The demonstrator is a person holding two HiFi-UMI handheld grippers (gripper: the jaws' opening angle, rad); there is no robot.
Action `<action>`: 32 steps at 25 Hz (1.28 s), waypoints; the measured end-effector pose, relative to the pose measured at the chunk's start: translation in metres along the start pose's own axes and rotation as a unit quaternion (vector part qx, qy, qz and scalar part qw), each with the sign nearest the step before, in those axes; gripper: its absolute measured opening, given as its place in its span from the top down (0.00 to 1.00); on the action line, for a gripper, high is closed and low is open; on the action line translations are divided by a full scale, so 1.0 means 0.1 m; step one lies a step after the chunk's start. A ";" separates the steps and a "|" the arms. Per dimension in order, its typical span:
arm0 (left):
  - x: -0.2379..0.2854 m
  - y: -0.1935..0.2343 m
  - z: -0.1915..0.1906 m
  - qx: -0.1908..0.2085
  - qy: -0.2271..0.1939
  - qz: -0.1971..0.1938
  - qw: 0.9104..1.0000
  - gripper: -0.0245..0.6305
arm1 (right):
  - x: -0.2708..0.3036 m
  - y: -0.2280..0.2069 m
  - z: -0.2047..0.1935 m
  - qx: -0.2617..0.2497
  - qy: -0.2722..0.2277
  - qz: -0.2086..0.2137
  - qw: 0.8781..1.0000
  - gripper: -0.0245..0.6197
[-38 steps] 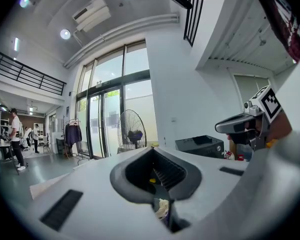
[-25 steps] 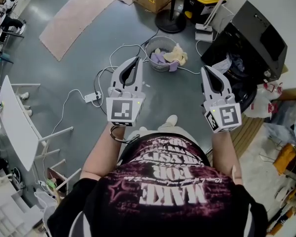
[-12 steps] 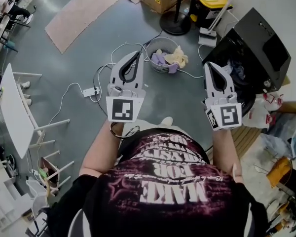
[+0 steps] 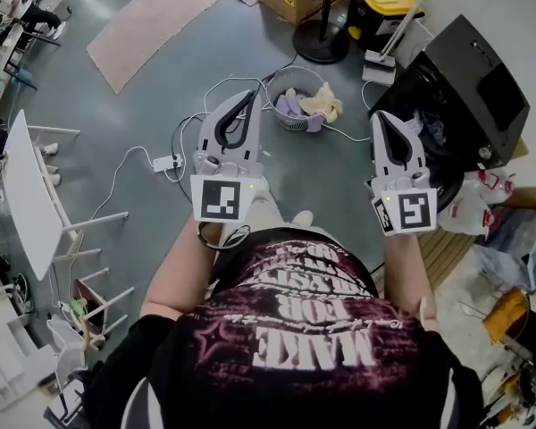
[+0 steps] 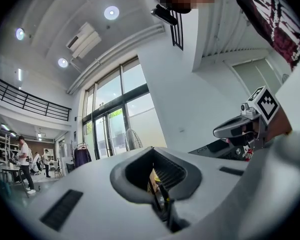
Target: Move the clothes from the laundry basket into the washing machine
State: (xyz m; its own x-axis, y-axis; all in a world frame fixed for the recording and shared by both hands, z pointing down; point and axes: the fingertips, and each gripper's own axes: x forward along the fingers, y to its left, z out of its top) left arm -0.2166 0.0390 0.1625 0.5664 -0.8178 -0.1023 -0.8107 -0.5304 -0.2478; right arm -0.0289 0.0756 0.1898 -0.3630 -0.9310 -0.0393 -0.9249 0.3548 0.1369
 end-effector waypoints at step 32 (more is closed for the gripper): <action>0.70 0.78 -0.36 -0.014 0.000 -0.021 1.000 0.96 | 0.97 -0.14 -0.08 -0.010 0.016 -0.021 1.000 0.95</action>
State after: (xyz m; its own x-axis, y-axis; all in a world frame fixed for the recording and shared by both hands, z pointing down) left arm -0.2455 -0.0674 0.1712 0.6003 -0.7945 -0.0920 -0.7897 -0.5705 -0.2256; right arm -0.0507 -0.0206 0.1918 -0.3195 -0.9475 -0.0132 -0.9366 0.3137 0.1559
